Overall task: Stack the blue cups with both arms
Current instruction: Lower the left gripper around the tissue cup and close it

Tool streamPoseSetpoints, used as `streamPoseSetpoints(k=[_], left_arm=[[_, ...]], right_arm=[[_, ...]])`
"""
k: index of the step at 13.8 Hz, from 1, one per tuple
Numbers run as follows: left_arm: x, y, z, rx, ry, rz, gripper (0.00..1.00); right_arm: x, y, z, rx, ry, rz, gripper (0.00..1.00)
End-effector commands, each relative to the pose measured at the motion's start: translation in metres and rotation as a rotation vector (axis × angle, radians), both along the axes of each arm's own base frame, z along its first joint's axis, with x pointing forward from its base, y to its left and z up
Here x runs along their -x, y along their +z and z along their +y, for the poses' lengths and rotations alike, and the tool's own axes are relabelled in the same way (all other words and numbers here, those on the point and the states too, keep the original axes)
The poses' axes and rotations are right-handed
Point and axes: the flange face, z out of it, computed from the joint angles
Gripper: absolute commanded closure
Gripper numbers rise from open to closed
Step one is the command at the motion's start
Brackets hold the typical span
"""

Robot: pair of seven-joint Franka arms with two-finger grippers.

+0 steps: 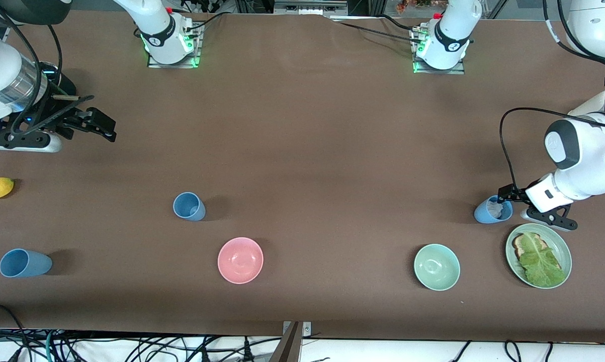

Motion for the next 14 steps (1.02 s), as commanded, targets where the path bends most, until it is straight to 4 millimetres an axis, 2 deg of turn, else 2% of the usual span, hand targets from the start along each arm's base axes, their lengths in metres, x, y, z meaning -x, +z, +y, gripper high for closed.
streamPoseSetpoints(k=[1, 8, 13, 14], left_arm=[[0.012, -0.002, 0.006, 0.019, -0.022, -0.035, 0.00], [0.013, -0.021, 0.006, 0.018, -0.018, -0.049, 0.00], [0.008, -0.028, 0.007, 0.010, -0.012, -0.071, 0.00], [0.007, -0.027, 0.007, 0.014, -0.004, -0.073, 0.09]], right_arm=[[0.001, 0.004, -0.001, 0.005, 0.002, 0.000, 0.00], [0.001, 0.004, 0.001, 0.002, 0.003, -0.007, 0.00], [0.001, 0.004, 0.001, 0.008, 0.007, -0.003, 0.00], [0.001, 0.004, 0.000, 0.007, 0.005, -0.006, 0.00]])
